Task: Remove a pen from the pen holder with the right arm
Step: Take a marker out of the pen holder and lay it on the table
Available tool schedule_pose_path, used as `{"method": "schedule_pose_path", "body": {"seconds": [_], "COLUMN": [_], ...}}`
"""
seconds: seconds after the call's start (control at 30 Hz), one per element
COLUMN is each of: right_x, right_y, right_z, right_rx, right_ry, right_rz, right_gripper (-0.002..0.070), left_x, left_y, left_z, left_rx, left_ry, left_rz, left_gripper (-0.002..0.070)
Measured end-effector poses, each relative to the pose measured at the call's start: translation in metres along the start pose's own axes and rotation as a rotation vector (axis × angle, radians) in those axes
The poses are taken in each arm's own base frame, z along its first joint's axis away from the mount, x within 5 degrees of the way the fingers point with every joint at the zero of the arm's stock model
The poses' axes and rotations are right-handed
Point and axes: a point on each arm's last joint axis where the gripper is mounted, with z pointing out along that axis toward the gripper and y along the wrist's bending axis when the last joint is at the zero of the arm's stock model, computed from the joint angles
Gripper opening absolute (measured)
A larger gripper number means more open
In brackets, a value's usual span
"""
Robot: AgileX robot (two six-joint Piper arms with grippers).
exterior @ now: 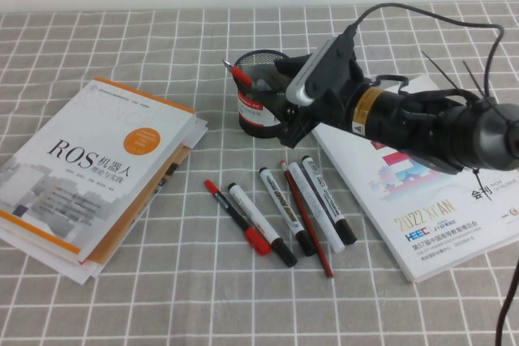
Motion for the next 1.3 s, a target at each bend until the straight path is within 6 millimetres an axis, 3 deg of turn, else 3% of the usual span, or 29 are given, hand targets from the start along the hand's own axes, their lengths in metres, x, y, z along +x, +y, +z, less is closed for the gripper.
{"method": "schedule_pose_path", "body": {"seconds": [0.53,1.3], "right_x": [0.012,0.015], "right_y": [-0.002,-0.003], "right_z": [0.023,0.025], "right_rx": [-0.009,0.003], "right_ry": [0.033,0.032], "right_rz": [-0.035,-0.012], "right_gripper": [0.0398,0.0244], "left_x": [0.0,0.0], "left_y": [0.0,0.0], "left_z": [0.0,0.0], "left_rx": [0.0,0.0], "left_ry": [0.0,0.0], "left_rz": [0.0,0.0], "left_gripper": [-0.0003,-0.0003]}}
